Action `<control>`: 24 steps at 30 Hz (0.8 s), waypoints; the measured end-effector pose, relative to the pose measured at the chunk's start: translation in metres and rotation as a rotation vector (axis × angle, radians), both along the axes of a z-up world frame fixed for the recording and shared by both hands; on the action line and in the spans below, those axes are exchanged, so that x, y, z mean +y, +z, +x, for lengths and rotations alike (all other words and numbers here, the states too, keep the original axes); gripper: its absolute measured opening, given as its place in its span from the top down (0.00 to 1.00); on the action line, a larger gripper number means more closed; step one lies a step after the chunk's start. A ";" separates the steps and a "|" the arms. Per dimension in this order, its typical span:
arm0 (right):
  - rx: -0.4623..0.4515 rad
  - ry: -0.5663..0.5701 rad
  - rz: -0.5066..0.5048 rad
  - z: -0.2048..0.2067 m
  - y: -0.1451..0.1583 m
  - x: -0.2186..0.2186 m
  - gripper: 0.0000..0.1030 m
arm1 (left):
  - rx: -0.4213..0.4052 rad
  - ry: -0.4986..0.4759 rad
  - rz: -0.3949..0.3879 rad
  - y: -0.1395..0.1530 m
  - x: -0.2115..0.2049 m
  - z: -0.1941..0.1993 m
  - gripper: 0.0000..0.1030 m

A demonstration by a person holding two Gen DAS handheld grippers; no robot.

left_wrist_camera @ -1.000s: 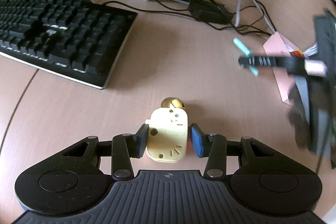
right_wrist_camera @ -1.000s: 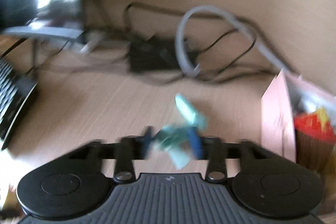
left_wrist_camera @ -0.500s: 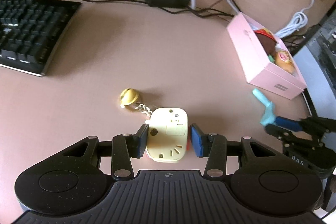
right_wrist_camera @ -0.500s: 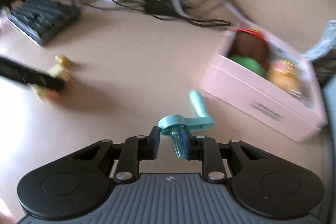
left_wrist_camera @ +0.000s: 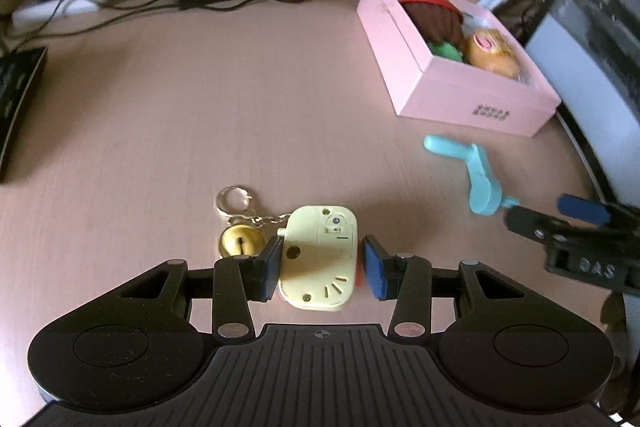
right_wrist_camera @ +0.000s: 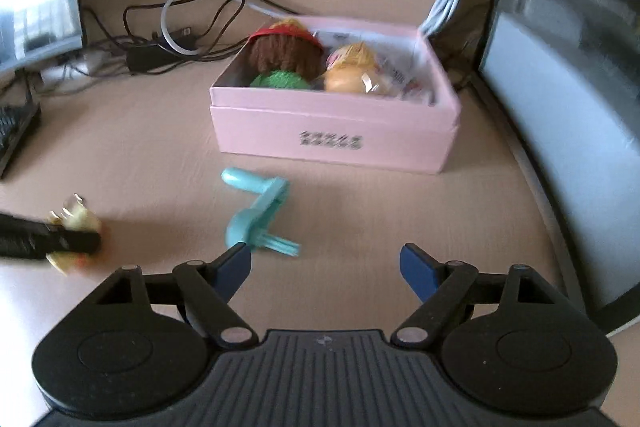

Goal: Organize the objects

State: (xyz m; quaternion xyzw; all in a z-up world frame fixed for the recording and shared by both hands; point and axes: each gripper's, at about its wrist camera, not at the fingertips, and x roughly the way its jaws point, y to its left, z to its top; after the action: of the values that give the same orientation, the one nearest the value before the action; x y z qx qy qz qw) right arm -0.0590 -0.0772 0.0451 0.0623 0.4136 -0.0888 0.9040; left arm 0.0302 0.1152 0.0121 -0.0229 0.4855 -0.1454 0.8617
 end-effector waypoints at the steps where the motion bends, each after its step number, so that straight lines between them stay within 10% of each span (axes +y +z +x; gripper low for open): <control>1: -0.005 0.008 0.005 0.002 -0.001 0.002 0.20 | -0.003 0.000 0.013 0.000 -0.002 -0.001 0.54; 7: -0.031 0.024 -0.057 0.013 -0.008 0.012 0.20 | 0.005 0.008 0.030 0.001 -0.006 0.000 0.54; 11: -0.052 -0.094 -0.342 0.003 -0.010 0.008 0.20 | 0.006 0.014 0.008 0.000 -0.004 -0.002 0.54; 17: -0.054 -0.120 -0.072 -0.016 -0.002 -0.022 0.00 | -0.002 0.029 -0.041 -0.001 0.004 -0.007 0.54; 24: -0.022 -0.063 -0.037 -0.023 -0.021 -0.006 0.00 | -0.020 0.016 -0.024 -0.001 0.003 -0.010 0.54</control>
State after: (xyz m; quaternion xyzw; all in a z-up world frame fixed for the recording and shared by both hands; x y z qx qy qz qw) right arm -0.0820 -0.0832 0.0237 0.0598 0.3996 -0.1241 0.9063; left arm 0.0198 0.1178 0.0110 -0.0357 0.4749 -0.1448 0.8673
